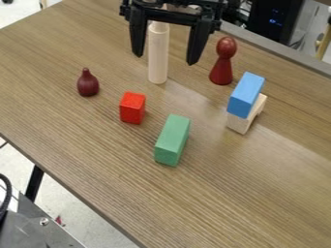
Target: Put the blue rectangular on the green rectangular
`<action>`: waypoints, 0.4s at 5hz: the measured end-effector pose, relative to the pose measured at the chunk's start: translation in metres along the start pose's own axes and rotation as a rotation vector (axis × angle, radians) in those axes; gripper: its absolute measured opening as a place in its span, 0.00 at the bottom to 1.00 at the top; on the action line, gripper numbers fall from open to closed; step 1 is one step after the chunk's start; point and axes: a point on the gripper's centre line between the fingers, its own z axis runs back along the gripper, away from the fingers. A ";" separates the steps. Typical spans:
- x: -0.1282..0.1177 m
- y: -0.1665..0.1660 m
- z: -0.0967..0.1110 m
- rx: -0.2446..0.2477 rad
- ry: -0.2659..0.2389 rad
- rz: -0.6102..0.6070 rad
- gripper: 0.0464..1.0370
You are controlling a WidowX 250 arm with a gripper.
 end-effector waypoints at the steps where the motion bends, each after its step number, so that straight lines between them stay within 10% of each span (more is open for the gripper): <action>1: -0.001 -0.001 -0.009 0.019 0.030 -0.004 0.96; 2: 0.000 -0.010 -0.016 0.027 0.035 -0.029 0.96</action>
